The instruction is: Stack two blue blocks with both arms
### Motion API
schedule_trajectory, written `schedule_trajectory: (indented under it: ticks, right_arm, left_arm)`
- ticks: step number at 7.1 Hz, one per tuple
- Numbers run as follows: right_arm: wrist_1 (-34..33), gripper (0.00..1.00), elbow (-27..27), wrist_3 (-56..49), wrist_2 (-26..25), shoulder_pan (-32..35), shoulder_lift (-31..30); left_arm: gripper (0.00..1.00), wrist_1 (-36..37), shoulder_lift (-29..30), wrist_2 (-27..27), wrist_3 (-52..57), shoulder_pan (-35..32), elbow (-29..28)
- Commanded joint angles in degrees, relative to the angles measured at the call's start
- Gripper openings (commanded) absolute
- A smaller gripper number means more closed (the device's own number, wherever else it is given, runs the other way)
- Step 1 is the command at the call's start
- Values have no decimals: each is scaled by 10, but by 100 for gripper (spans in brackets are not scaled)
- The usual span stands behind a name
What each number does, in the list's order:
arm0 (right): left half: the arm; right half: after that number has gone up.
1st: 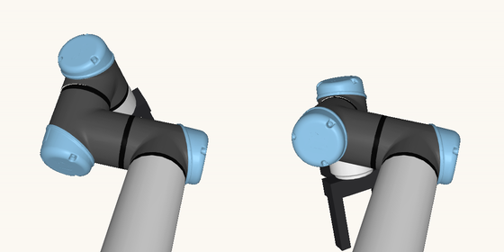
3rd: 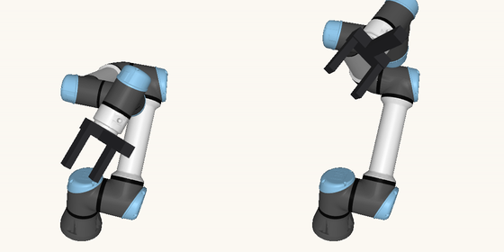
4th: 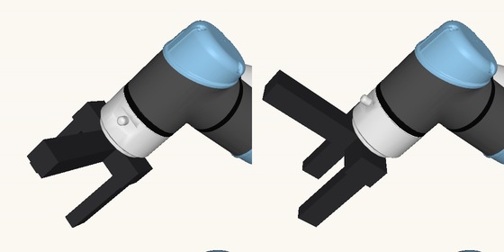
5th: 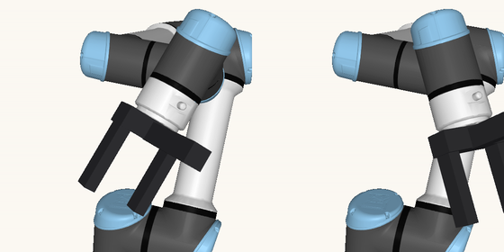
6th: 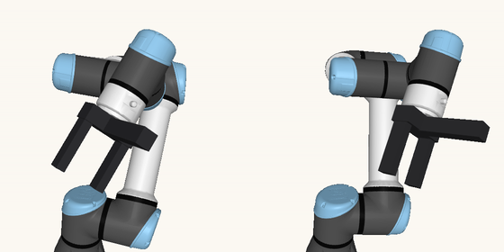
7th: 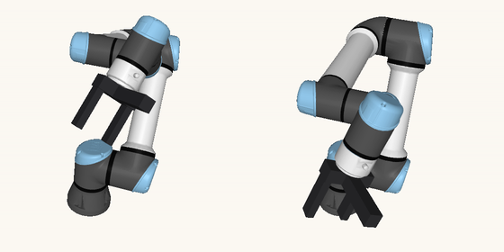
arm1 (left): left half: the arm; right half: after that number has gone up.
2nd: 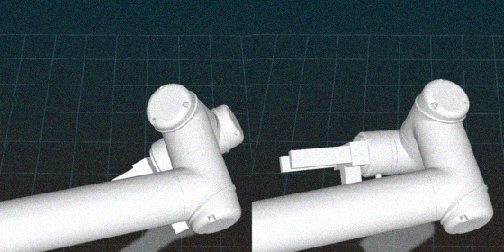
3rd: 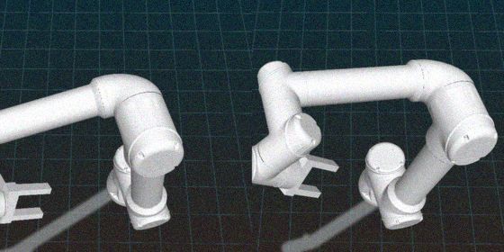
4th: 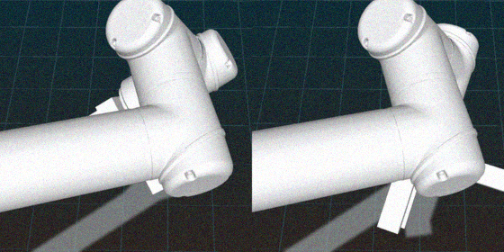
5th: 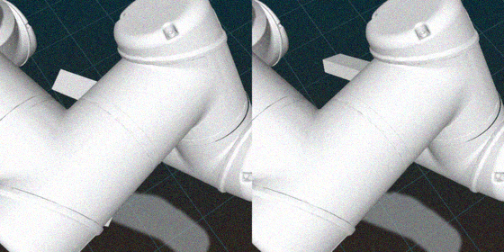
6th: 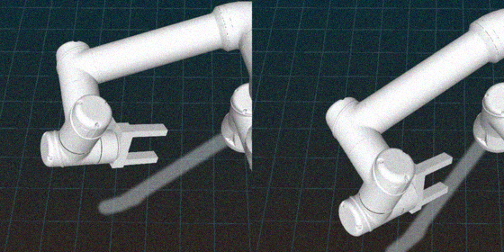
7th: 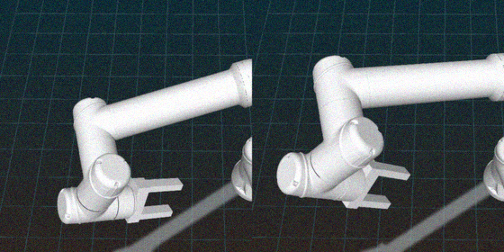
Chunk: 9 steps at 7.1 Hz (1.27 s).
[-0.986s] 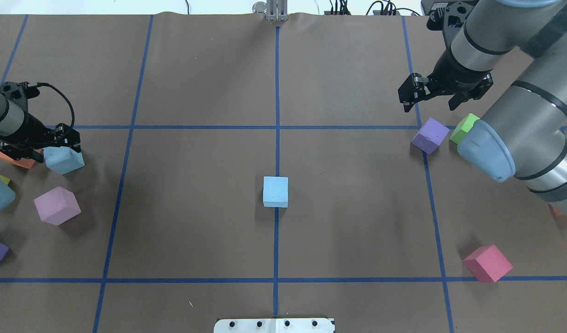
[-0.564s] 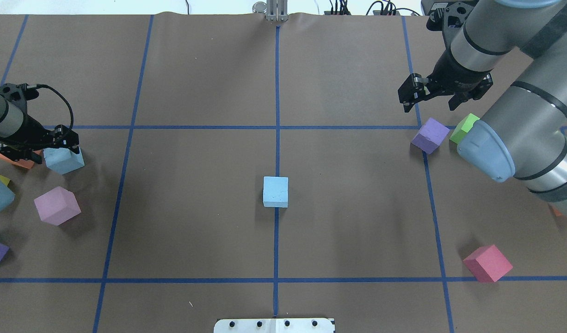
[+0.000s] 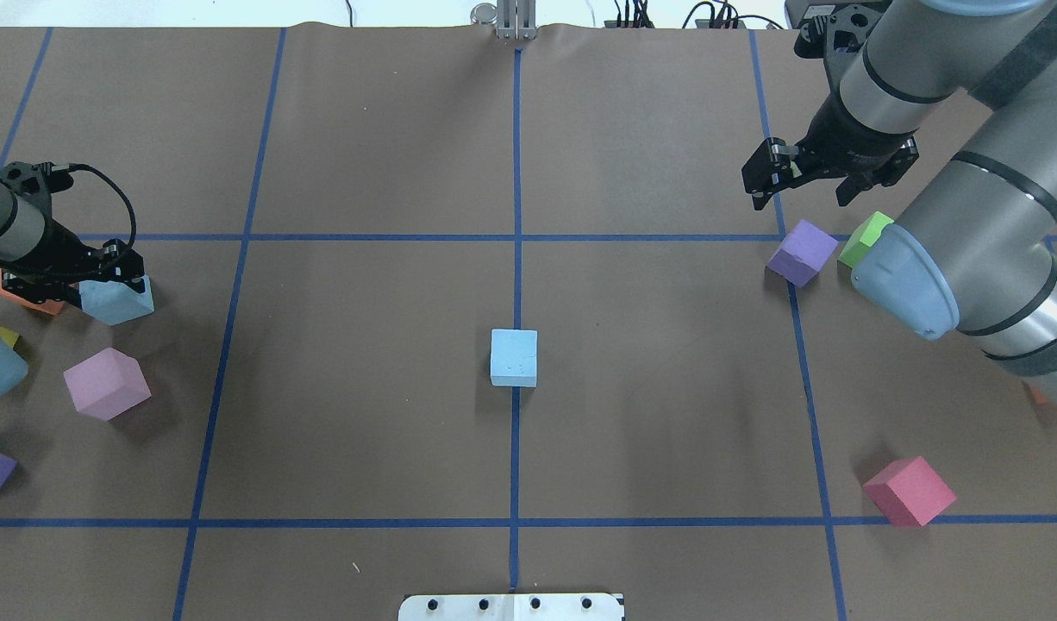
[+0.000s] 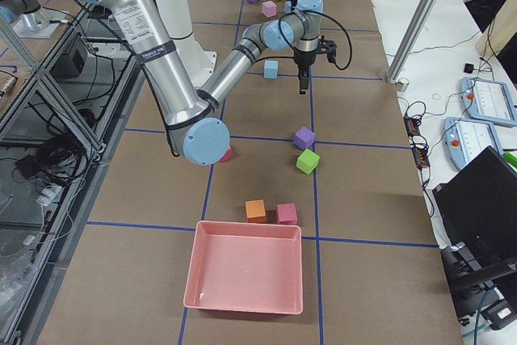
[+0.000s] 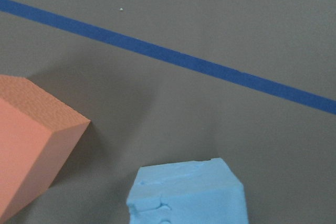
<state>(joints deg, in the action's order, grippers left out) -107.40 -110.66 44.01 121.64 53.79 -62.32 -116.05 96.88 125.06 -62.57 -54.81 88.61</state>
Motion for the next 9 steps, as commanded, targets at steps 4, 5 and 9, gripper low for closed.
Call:
schedule_trajectory:
  ticks: [4,5,9]
  right_arm:
    - [0,99,3,-4,0,-1,0]
    - [0,99,4,-9,0,0,0]
    - [0,99,3,-32,1,13,-7]
  left_arm:
    - [66,-1,9,0,-4,1,3]
    - [66,-1,8,0,-2,1,3]
    - [64,29,27,5,0,17,93]
